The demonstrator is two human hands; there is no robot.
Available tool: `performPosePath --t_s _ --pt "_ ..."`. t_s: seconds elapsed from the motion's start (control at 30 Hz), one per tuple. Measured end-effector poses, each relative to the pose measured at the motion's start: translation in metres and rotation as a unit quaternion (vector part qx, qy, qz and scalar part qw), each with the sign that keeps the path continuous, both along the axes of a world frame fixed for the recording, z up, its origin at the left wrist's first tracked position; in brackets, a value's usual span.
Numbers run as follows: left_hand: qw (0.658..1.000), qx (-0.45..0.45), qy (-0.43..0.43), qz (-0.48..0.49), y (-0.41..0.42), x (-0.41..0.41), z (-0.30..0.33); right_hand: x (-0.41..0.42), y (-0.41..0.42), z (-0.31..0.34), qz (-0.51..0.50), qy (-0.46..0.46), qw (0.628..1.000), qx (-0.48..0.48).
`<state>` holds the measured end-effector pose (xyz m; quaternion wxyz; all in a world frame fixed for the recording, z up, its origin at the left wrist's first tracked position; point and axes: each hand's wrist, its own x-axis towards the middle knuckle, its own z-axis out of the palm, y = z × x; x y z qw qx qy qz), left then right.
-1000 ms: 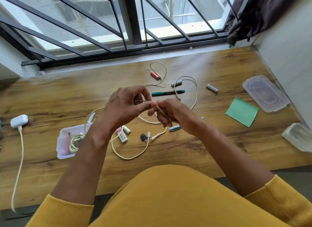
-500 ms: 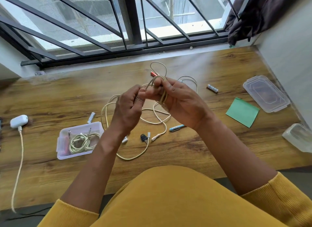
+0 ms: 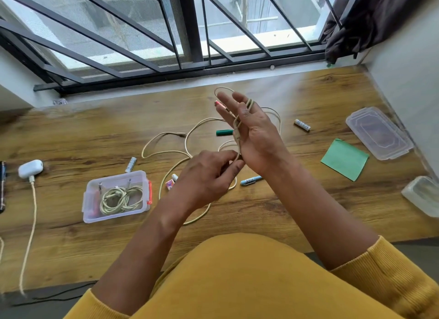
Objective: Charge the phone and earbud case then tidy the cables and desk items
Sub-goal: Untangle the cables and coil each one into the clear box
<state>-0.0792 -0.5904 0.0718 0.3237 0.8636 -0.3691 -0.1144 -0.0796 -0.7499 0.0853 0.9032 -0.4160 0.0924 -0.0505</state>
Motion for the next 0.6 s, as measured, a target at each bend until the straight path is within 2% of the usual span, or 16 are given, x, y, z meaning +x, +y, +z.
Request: performPosePath --t_s 0.27,0.6 --pt "0.999 -0.030 -0.019 -0.010 0.009 0.020 0.014 -0.012 0.005 -0.008 -0.006 0.032 0.986 -0.164" --pt "0.998 -0.052 -0.012 0.029 0.031 0.050 0.028 -0.021 0.006 -0.011 0.150 0.021 0.945 -0.289"
